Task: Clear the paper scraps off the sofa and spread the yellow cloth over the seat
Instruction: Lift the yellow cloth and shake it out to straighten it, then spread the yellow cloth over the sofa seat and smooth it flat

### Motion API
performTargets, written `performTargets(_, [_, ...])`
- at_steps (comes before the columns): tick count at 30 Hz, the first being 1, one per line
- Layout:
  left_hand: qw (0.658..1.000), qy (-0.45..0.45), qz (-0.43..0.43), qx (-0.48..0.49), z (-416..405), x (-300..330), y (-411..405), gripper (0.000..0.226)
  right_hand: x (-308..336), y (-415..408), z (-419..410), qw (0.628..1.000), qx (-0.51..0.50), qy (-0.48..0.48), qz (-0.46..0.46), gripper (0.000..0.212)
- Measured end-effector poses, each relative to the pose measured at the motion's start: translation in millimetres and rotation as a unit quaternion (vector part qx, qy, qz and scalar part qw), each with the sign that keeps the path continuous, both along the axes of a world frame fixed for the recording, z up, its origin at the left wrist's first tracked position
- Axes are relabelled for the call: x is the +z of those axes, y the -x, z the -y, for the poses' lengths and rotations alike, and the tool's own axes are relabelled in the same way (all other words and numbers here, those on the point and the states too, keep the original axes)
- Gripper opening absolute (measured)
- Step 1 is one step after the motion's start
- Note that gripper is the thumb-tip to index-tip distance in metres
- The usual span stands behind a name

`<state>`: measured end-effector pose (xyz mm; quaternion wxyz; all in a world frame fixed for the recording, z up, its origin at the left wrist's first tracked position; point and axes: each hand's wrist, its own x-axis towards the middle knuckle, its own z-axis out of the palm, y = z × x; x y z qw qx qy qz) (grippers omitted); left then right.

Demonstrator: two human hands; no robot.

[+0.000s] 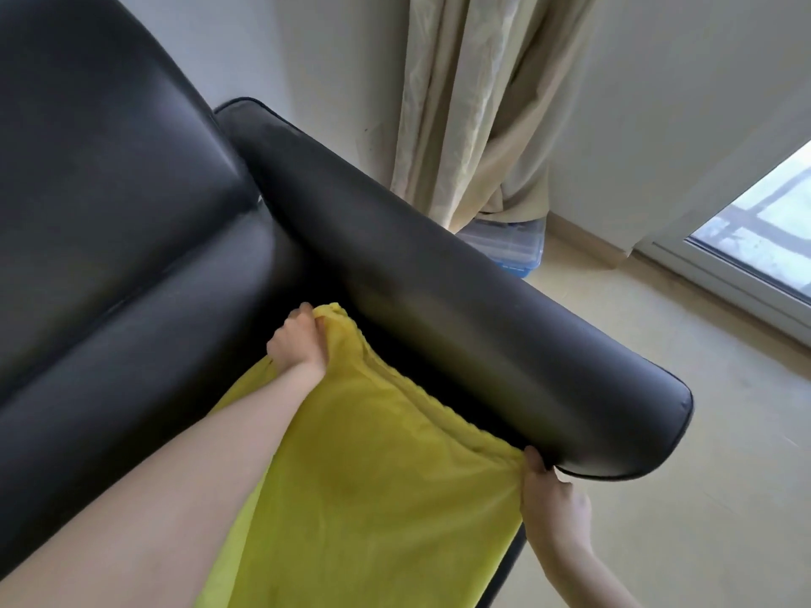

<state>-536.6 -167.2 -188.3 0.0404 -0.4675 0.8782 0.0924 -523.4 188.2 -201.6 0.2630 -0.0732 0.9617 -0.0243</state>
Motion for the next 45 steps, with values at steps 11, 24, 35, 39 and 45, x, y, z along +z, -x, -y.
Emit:
performTargets(11, [0.968,0.100,0.159,-0.169,2,-15,1,0.048,0,-16,18,0.964,0.165,0.099,-0.181,0.035])
performTargets(24, [0.876,0.119,0.181,-0.432,-4,-22,0,0.054,-14,5,37,0.987,0.133,0.082,-0.024,0.035])
performTargets(35, [0.977,-0.020,-0.028,-0.211,-9,-18,11,0.033,1,8,38,0.966,0.057,0.038,-0.251,0.032])
performTargets(39, [0.988,-0.050,-0.110,-0.101,-17,-29,16,0.022,-12,0,47,0.960,-0.004,0.061,-0.275,0.018])
performTargets(45, [0.975,-0.087,-0.197,-0.059,-37,-34,-2,0.019,-20,-29,53,0.945,0.039,0.082,-0.314,0.039])
